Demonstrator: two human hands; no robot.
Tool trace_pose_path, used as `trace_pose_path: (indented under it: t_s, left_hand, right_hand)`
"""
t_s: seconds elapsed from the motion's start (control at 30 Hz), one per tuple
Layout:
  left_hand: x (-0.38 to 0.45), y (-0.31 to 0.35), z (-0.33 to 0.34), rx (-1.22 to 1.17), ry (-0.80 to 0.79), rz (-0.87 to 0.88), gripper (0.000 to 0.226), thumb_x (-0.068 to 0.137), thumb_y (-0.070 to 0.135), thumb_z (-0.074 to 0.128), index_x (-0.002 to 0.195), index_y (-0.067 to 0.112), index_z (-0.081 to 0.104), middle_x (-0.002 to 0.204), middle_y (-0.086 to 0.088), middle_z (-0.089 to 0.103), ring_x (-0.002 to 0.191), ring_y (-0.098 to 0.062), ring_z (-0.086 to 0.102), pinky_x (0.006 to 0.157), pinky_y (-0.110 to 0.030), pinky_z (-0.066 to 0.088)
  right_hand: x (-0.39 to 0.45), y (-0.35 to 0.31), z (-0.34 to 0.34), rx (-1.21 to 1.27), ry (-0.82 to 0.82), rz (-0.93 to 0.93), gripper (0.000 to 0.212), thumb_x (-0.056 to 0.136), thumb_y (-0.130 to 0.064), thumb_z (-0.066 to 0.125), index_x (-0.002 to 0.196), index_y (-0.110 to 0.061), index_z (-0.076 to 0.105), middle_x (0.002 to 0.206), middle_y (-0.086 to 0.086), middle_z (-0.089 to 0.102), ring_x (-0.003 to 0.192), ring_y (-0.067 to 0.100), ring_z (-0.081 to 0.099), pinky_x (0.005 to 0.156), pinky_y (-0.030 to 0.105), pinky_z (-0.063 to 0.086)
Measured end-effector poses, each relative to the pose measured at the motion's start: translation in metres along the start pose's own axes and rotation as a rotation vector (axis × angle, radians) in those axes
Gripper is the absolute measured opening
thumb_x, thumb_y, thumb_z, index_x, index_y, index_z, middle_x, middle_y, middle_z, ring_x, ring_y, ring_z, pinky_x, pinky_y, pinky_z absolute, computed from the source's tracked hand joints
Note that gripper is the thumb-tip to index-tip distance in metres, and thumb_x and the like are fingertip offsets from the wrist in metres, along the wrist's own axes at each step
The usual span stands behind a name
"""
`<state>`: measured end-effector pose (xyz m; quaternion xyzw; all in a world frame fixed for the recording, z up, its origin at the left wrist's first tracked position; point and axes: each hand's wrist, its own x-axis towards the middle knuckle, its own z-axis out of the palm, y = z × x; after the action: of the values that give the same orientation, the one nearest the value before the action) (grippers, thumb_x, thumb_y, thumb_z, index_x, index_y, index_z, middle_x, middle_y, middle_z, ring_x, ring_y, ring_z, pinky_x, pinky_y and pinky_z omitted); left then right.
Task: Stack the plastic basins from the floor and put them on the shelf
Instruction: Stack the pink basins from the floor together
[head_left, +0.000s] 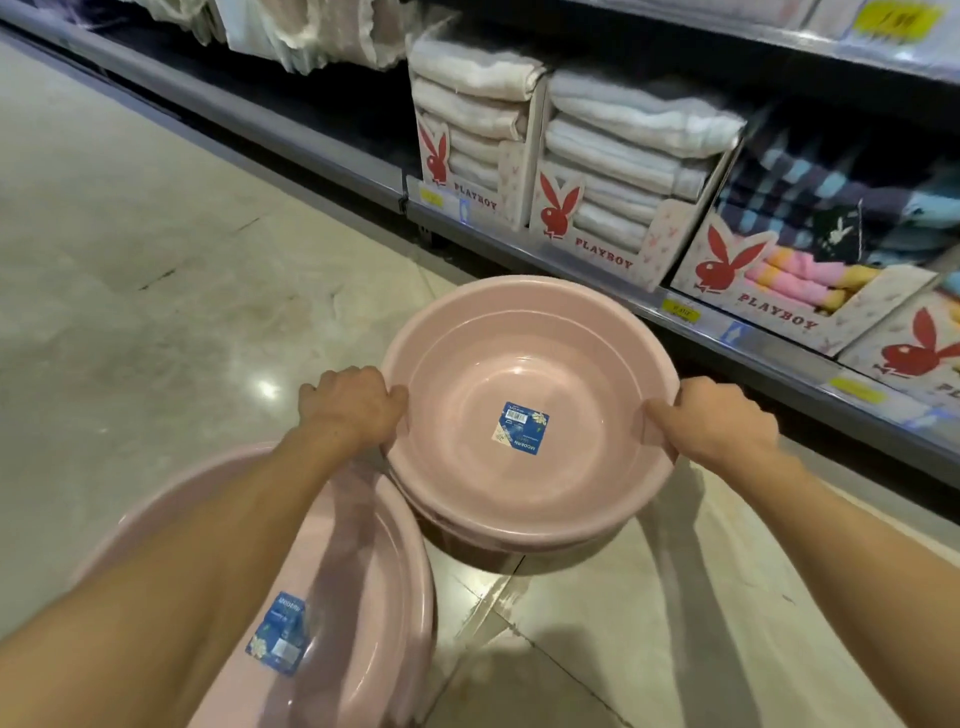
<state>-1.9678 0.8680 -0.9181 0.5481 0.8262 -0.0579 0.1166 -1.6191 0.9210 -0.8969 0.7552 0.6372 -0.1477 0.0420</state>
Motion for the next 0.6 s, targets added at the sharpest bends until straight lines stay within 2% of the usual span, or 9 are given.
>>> trace_pose_path:
  t_s: [0.1,0.2,0.3,0.37,0.47,0.53,0.6]
  left_hand:
    - [0.005,0.000,0.016,0.013,-0.030,-0.024,0.046,0.098,0.052,0.032,0.083,0.020,0.060,0.088,-0.005,0.061,0.088,-0.027,0.049,0.085,-0.044,0.034]
    - [0.009,0.000,0.024,-0.045,-0.035,-0.043,0.045,0.099,0.050,0.032,0.076,0.019,0.056,0.082,-0.005,0.061,0.089,-0.028,0.048,0.101,-0.049,0.032]
    - [0.008,0.001,0.029,-0.115,-0.040,-0.057,0.044,0.099,0.048,0.033,0.074,0.018,0.055,0.081,-0.006,0.061,0.091,-0.030,0.051,0.108,-0.052,0.030]
    - [0.006,0.002,0.030,-0.140,-0.030,-0.060,0.043,0.100,0.047,0.033,0.074,0.018,0.053,0.085,-0.007,0.061,0.091,-0.029,0.050,0.108,-0.051,0.031]
    - [0.004,0.002,0.026,-0.147,-0.017,-0.069,0.044,0.100,0.045,0.035,0.073,0.017,0.055,0.076,-0.004,0.057,0.089,-0.029,0.048,0.109,-0.050,0.031]
    - [0.002,0.001,0.018,-0.170,0.010,-0.073,0.042,0.099,0.045,0.036,0.073,0.018,0.055,0.072,-0.002,0.052,0.087,-0.029,0.049,0.104,-0.048,0.033]
    - [-0.002,-0.002,0.007,-0.204,0.038,-0.068,0.042,0.098,0.045,0.037,0.072,0.018,0.056,0.072,-0.002,0.054,0.083,-0.029,0.052,0.093,-0.044,0.035]
  right_hand:
    - [0.009,-0.001,0.018,0.054,-0.037,0.000,0.031,0.088,-0.047,0.054,0.073,-0.021,0.062,0.065,0.000,0.066,0.063,0.023,0.064,0.068,0.039,0.056]
    - [0.016,0.001,0.028,0.122,-0.068,0.004,0.026,0.090,-0.043,0.054,0.077,-0.021,0.061,0.063,-0.001,0.067,0.062,0.021,0.064,0.056,0.032,0.049]
    - [0.017,0.003,0.035,0.177,-0.087,0.016,0.024,0.091,-0.040,0.054,0.088,-0.019,0.064,0.070,0.003,0.069,0.067,0.023,0.065,0.057,0.032,0.047]
    - [0.016,0.003,0.037,0.186,-0.090,0.019,0.026,0.092,-0.038,0.053,0.090,-0.016,0.066,0.071,0.005,0.070,0.069,0.024,0.065,0.060,0.034,0.049]
    - [0.014,-0.001,0.030,0.173,-0.062,0.010,0.025,0.091,-0.037,0.055,0.090,-0.015,0.065,0.073,0.006,0.069,0.069,0.025,0.065,0.065,0.036,0.051]
    - [0.013,-0.002,0.019,0.150,-0.012,0.001,0.023,0.088,-0.039,0.057,0.087,-0.016,0.063,0.074,0.008,0.068,0.069,0.028,0.063,0.069,0.038,0.052]
    - [0.012,-0.005,0.003,0.146,0.027,-0.013,0.024,0.086,-0.040,0.059,0.084,-0.016,0.062,0.075,0.009,0.067,0.066,0.027,0.060,0.066,0.036,0.048]
